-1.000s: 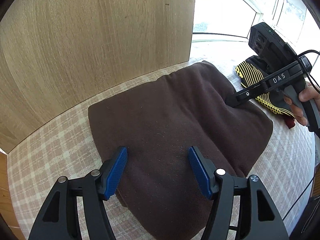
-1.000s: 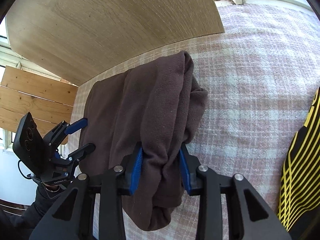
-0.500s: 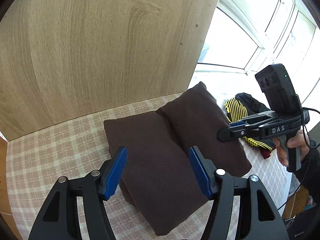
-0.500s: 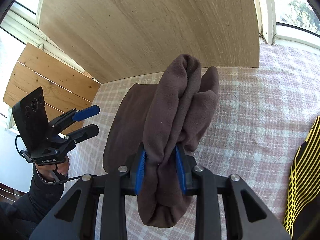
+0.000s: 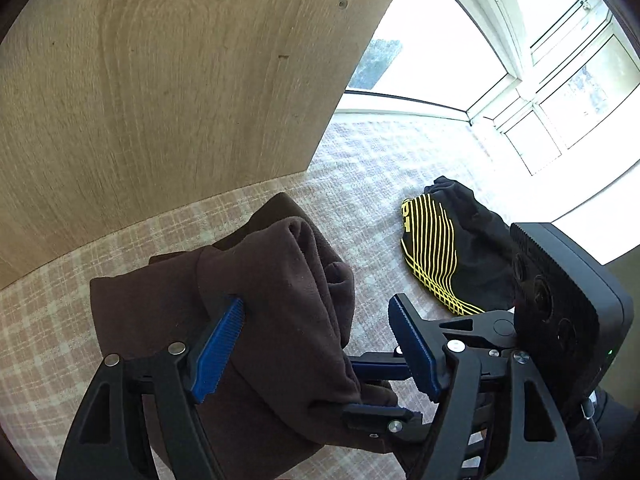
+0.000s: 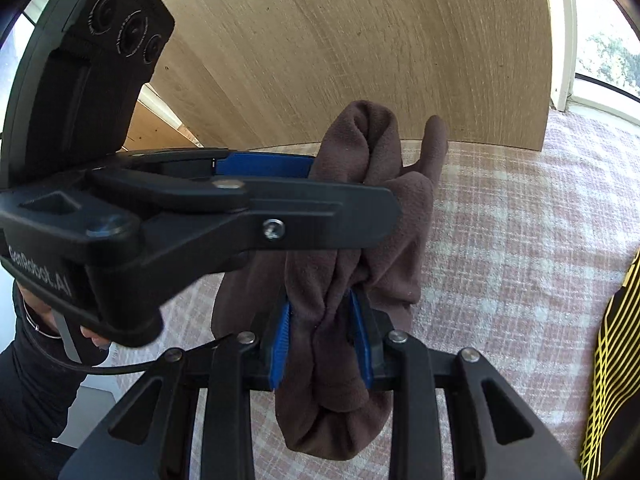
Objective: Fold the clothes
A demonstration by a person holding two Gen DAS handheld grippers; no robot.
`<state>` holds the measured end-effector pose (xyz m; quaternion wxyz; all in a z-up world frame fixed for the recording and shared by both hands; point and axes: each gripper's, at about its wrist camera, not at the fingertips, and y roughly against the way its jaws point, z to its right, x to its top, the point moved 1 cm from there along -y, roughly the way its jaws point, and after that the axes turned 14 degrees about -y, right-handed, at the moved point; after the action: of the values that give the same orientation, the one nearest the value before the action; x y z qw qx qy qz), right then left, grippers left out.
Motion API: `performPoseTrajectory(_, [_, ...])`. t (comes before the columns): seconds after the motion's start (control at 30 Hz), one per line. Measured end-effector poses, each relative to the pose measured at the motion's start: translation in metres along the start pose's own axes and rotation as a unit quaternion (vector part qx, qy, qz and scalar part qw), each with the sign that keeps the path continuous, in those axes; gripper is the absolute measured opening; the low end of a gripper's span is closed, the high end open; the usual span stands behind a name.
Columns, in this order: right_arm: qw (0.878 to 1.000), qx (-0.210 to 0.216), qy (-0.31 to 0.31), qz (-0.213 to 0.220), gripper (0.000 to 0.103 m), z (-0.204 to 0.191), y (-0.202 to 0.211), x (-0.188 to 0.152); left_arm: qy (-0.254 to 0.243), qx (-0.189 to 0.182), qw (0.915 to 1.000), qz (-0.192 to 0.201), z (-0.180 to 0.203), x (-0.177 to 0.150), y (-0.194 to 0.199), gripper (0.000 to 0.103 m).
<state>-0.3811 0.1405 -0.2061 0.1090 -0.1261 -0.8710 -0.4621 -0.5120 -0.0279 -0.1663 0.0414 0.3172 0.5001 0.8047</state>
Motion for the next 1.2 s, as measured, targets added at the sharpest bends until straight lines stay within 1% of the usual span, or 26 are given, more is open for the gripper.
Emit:
performPoseTrajectory(0.17, [0.999,0.018,-0.009,0.029,0.028,-0.006,-0.008,-0.008,-0.007,0.044,0.9988,-0.022,0.004,-0.004,-0.003,0.074])
performPoseTrajectory(0.3, [0.998,0.032,-0.001,0.056,0.028,-0.019,-0.018,-0.019,-0.004,0.1,0.9947,-0.024,0.003,-0.012,-0.005,0.075])
performPoseTrajectory(0.37, [0.998,0.033,0.003,0.059,0.028,-0.025,-0.024,-0.02,0.001,0.117,0.9929,-0.025,0.0,-0.019,-0.008,0.074])
performPoseTrajectory(0.4, [0.998,0.031,0.005,0.061,0.028,-0.028,-0.026,-0.02,0.003,0.118,0.9927,-0.022,-0.003,-0.022,-0.01,0.074])
performPoseTrajectory(0.43, [0.998,0.025,0.012,0.062,0.028,-0.031,-0.028,-0.02,0.005,0.117,0.993,-0.018,-0.006,-0.025,-0.01,0.068])
performPoseTrajectory(0.47, [0.998,0.02,0.021,0.063,0.031,-0.034,-0.03,-0.02,0.009,0.114,0.9934,-0.014,-0.01,-0.028,-0.011,0.058])
performPoseTrajectory(0.5, [0.997,0.015,0.028,0.065,0.035,-0.037,-0.03,-0.02,0.02,0.105,0.9942,-0.008,-0.016,-0.03,-0.009,0.054])
performPoseTrajectory(0.53, [0.997,0.011,0.036,0.066,0.037,-0.04,-0.031,-0.019,0.036,0.088,0.9955,0.0,-0.023,-0.032,-0.007,0.05])
performPoseTrajectory(0.57, [0.997,0.013,0.038,0.067,0.045,-0.042,-0.03,-0.019,0.05,0.072,0.9961,0.008,-0.029,-0.035,-0.004,0.046])
performPoseTrajectory(0.6, [0.997,0.018,0.037,0.068,0.049,-0.043,-0.028,-0.019,0.062,0.06,0.9962,0.014,-0.034,-0.038,0.0,0.045])
performPoseTrajectory(0.63, [0.997,0.023,0.035,0.069,0.05,-0.044,-0.025,-0.019,0.072,0.05,0.9959,0.022,-0.038,-0.04,0.003,0.043])
performPoseTrajectory(0.7, [0.996,0.037,0.031,0.069,0.05,-0.044,-0.019,-0.02,0.08,0.038,0.9954,0.035,-0.041,-0.046,0.008,0.041])
performPoseTrajectory(0.8, [0.996,0.064,0.015,0.067,0.051,-0.036,0.002,-0.025,0.082,0.027,0.995,0.051,-0.042,-0.056,0.023,0.04])
performPoseTrajectory(0.83, [0.995,0.065,0.009,0.069,0.052,-0.03,0.009,-0.025,0.086,0.022,0.9945,0.056,-0.043,-0.061,0.029,0.039])
performPoseTrajectory(0.87, [0.996,0.062,0.002,0.071,0.057,-0.024,0.016,-0.025,0.094,0.013,0.9936,0.062,-0.046,-0.065,0.037,0.039])
performPoseTrajectory(0.9, [0.996,0.058,-0.008,0.075,0.059,-0.016,0.022,-0.025,0.102,0.003,0.9923,0.069,-0.049,-0.07,0.046,0.039])
performPoseTrajectory(0.97, [0.995,0.057,-0.03,0.079,0.059,-0.001,0.027,-0.02,0.114,-0.011,0.9902,0.08,-0.053,-0.08,0.065,0.039])
performPoseTrajectory(1.1, [0.995,0.066,-0.054,0.05,0.059,0.029,0.018,-0.006,0.122,-0.012,0.9873,0.1,-0.061,-0.1,0.112,0.039])
performPoseTrajectory(1.2, [0.992,0.098,-0.07,0.024,0.059,0.04,-0.002,-0.004,0.132,-0.002,0.9845,0.115,-0.069,-0.116,0.145,0.039])
